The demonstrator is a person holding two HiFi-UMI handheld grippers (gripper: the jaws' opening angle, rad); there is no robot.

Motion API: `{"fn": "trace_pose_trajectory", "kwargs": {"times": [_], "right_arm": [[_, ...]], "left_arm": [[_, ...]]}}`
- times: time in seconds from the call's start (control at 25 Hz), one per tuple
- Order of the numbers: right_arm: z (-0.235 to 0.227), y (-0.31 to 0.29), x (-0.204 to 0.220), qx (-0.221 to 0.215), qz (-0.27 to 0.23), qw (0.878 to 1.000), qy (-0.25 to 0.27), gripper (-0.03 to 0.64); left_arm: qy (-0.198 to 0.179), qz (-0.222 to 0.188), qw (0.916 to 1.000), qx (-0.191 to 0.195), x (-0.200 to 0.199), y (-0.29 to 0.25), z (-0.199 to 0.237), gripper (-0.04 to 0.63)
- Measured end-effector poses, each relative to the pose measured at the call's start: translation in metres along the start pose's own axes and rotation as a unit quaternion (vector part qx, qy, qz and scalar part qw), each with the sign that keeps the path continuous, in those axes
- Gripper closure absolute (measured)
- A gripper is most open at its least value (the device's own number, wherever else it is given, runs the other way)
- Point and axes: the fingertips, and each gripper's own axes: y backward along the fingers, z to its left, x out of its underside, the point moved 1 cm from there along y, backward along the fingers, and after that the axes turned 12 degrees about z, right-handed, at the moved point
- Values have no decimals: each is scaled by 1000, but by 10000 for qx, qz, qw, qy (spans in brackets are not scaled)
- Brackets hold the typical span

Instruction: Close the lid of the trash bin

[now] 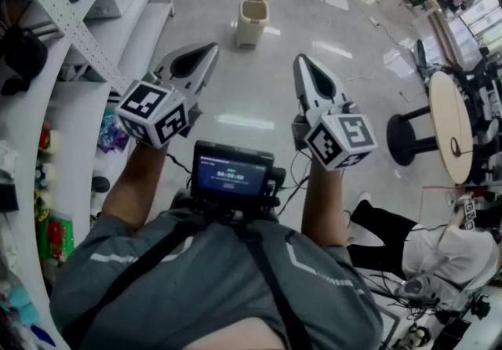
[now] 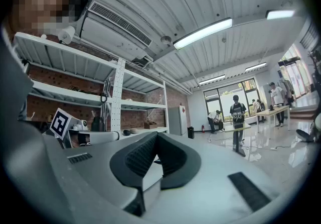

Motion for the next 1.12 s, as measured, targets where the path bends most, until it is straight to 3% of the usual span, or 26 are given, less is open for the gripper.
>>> {"fn": "trace_pose_trajectory", "kwargs": {"times": [0.68, 1.12], "right_arm": [[-4, 1, 2, -94, -75, 9999, -65, 609], [-1, -3, -2, 159, -240, 9994, -165, 606]], "left_arm": [[-96, 60, 9999, -13, 2, -2, -6, 603], [-47, 214, 9997, 70, 11, -3, 6, 601]]}}
